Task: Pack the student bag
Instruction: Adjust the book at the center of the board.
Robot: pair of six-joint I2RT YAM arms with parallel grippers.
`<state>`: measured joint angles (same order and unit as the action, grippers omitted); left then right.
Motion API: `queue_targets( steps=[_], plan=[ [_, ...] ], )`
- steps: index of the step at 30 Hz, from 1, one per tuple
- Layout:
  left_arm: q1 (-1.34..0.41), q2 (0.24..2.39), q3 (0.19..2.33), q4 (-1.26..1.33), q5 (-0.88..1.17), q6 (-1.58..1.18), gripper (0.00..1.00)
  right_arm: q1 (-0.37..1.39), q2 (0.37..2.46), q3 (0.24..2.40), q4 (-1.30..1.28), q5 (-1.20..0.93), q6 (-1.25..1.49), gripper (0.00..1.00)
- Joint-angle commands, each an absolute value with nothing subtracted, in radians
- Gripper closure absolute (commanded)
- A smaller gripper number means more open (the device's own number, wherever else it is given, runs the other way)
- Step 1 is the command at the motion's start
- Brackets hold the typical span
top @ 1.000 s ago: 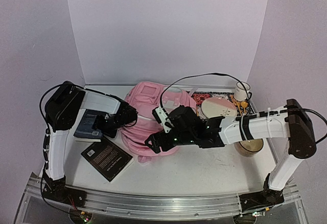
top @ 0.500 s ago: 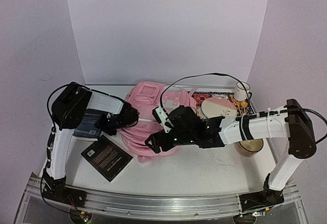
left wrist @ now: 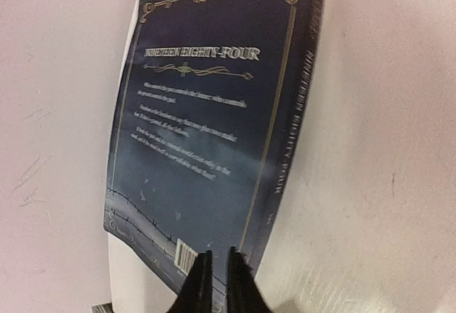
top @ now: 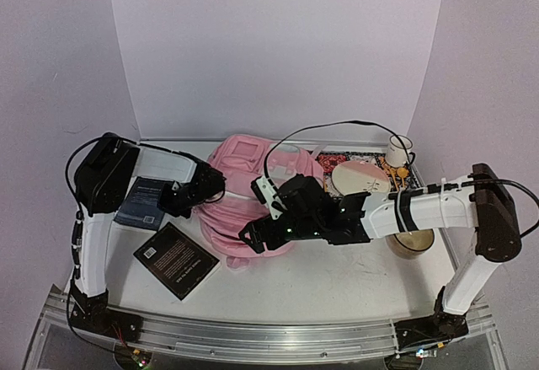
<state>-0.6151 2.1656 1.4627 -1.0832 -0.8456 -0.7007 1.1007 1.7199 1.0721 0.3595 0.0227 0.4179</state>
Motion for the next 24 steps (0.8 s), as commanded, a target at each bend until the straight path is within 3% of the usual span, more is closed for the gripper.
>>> queue_targets(
  steps=[1,8,12,15,24],
  plan=[
    [-0.581,1.998,1.460,-1.107,-0.819,-0.688,0.77,1.109,1.687,1.086,0.351,0.028,0.421,0.15],
    [-0.449,1.915,1.397,-1.057,-0.760,-0.626,0.36,1.108,1.687,1.081,0.351,0.017,0.417,0.15],
    [-0.425,1.834,1.340,-0.971,-0.624,-0.593,0.23,1.117,1.692,1.086,0.351,0.008,0.405,0.15],
    [-0.424,1.749,1.271,-0.901,-0.473,-0.592,0.18,1.127,1.698,1.092,0.351,-0.013,0.404,0.15],
    [-0.425,1.419,0.947,-0.795,-0.206,-0.734,0.17,1.183,1.797,1.171,0.357,-0.113,0.437,0.16]
  ],
)
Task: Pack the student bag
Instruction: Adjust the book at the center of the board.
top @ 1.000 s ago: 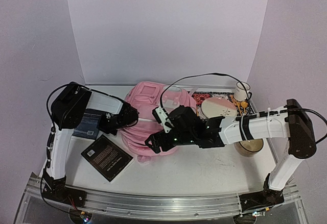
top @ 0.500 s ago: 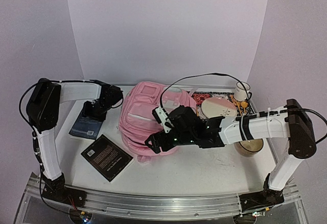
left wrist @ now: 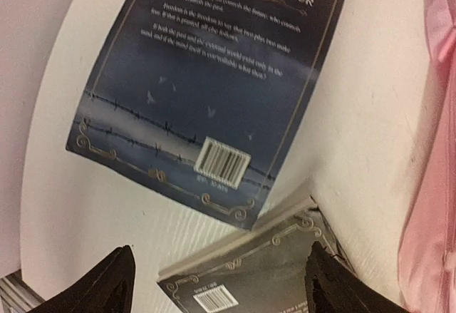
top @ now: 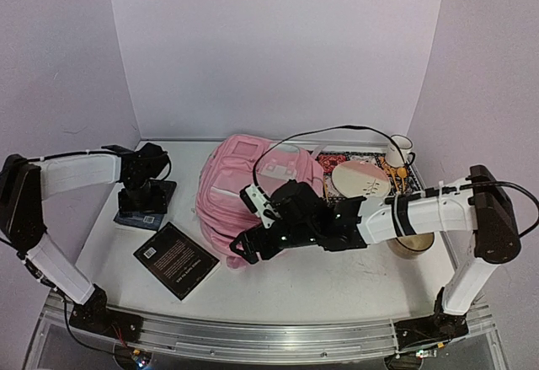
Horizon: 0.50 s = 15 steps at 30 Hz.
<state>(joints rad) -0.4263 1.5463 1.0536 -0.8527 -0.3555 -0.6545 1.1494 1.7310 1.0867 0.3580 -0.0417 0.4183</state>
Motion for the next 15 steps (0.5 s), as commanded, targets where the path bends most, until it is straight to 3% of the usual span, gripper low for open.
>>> queue_targets(
  steps=[1,8,15],
  plan=[
    [-0.426,1.391,0.919,-0.791,-0.184,-0.749,0.17,1.191,1.819,1.197,0.357,-0.126,0.441,0.16],
    [-0.432,1.236,0.712,-0.691,-0.067,-0.856,0.19,1.211,1.986,1.320,0.360,-0.162,0.514,0.21],
    [-0.435,1.230,0.589,-0.552,0.030,-0.900,0.19,1.210,2.102,1.405,0.343,-0.124,0.580,0.24]
  ],
)
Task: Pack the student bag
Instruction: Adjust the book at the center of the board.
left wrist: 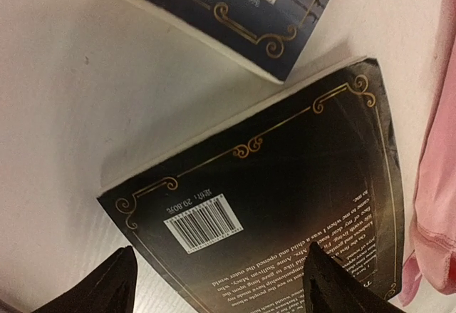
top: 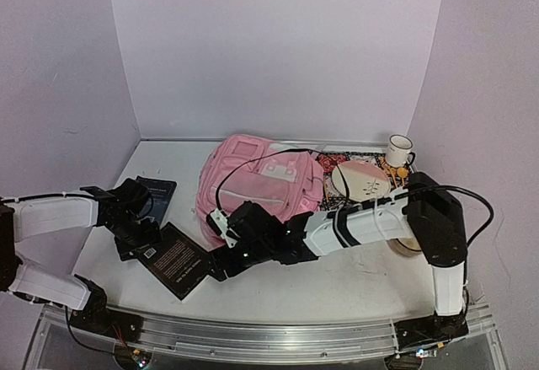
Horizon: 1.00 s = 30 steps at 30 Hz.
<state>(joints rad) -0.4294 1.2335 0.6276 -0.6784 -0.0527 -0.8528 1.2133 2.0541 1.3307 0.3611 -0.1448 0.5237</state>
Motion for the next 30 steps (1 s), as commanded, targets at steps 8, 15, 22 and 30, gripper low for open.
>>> queue_targets(
  steps=[8,15,22,30],
  plan=[
    [-0.439,1.265,0.538,-0.509,0.038,-0.895,0.19,1.188,2.199,1.462,0.318,-0.057,0.630,0.25],
    [-0.460,1.313,0.509,-0.465,0.054,-0.899,0.19,1.182,2.277,1.523,0.316,-0.087,0.616,0.28],
    [-0.528,1.372,0.493,-0.397,0.077,-0.934,0.19,1.182,2.289,1.519,0.330,-0.170,0.636,0.39],
    [-0.594,1.372,0.427,-0.256,0.145,-1.030,0.19,1.182,2.220,1.439,0.410,-0.214,0.728,0.62]
  ],
)
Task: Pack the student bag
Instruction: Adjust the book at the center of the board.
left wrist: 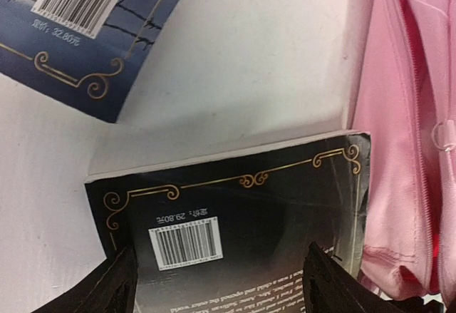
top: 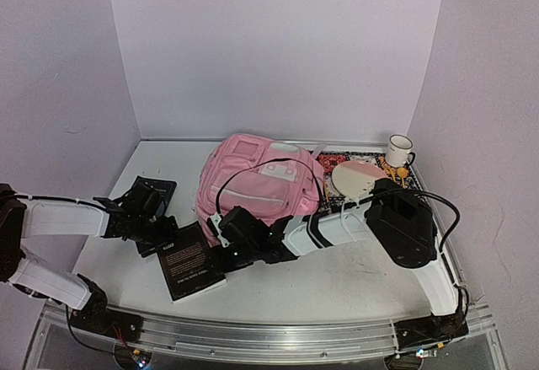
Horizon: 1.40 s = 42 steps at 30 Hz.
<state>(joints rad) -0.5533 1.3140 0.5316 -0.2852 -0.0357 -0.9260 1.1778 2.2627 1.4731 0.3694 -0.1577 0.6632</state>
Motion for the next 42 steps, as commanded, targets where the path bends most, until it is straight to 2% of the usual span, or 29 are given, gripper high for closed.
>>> queue_targets(
  steps=[1,4,7,9,26,35,42],
  plan=[
    [-0.598,1.365,0.421,-0.248,0.148,-1.040,0.19,1.182,2.219,1.436,0.418,-0.221,0.746,0.65],
    [-0.606,1.336,0.401,-0.234,0.154,-1.061,0.20,1.182,2.223,1.433,0.437,-0.238,0.778,0.74],
    [-0.606,1.286,0.387,-0.234,0.154,-1.079,0.20,1.181,2.212,1.426,0.458,-0.255,0.797,0.92],
    [-0.606,1.248,0.377,-0.235,0.149,-1.091,0.20,1.180,2.192,1.421,0.472,-0.262,0.800,0.99],
    [-0.606,1.010,0.466,-0.495,-0.040,-1.108,0.14,1.176,2.013,1.342,0.521,-0.259,0.814,1.00],
    [-0.606,0.974,0.397,-0.488,-0.002,-1.168,0.13,1.147,2.011,1.298,0.530,-0.254,0.855,1.00],
    [-0.606,1.049,0.334,-0.310,0.125,-1.185,0.23,1.144,2.029,1.317,0.536,-0.302,0.846,1.00]
  ],
)
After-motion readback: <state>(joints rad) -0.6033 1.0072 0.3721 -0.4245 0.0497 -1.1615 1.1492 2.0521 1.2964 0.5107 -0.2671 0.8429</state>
